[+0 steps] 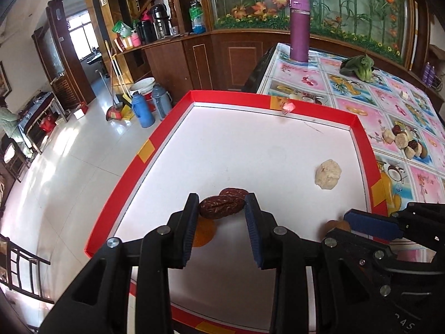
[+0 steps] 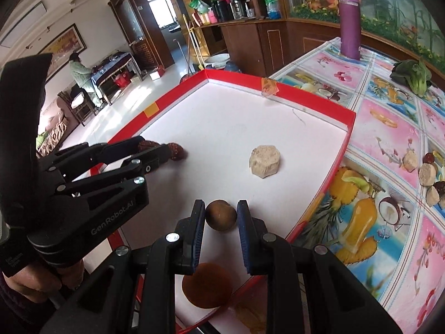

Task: Organize fruits
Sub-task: 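Carry the kiwi and red date toward the red tray with both grippers, then open the right gripper over the tray while the left opens, dropping the date, then grasp a round biscuit with the left gripper while the right grasps a beige cube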

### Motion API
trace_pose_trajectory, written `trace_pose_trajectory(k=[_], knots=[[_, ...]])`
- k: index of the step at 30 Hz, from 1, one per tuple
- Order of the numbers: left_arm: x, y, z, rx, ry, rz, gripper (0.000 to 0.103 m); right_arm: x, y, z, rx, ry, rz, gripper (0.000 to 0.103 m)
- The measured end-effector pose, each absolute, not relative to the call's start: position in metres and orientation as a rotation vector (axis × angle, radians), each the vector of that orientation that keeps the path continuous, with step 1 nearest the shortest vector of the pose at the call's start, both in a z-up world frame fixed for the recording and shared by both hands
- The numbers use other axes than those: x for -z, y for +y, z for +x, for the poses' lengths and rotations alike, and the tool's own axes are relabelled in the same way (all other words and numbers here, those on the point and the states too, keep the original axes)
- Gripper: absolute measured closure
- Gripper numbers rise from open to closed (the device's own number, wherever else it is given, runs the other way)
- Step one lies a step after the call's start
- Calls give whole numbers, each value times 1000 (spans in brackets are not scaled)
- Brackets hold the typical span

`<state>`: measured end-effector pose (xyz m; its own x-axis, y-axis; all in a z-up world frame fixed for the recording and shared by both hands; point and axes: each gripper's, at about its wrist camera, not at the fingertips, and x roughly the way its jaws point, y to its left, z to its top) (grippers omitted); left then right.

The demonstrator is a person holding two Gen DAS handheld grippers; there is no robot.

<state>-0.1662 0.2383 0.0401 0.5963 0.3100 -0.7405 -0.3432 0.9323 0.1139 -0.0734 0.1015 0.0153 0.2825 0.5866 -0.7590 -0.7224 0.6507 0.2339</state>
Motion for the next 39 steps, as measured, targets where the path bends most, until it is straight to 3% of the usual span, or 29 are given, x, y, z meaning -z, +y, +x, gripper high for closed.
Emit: trace_pose_trajectory(k=[1, 3, 4, 12, 23, 31, 39], knots=[[-41, 240, -167, -378, 852, -43, 61, -16, 101, -74, -883, 938, -165, 80], [-41, 240, -168, -387, 855, -46, 40, -17, 99, -73, -881, 939, -158, 77], [-42, 239, -169, -393, 849, -43, 38, -18, 97, -73, -884, 938, -149, 76], [-61, 218, -168, -368, 802, -8, 38, -35, 56, -60, -855, 874, -37, 74], [-83, 124, -109, -116, 790, 121, 33, -29, -70, -13, -604, 875, 65, 70], [-48, 70, -29, 1, 914, 222, 33, -14, -136, 24, -431, 916, 114, 70], [-33, 55, 7, 70, 968, 225, 33, -11, -116, 35, -519, 910, 74, 70]])
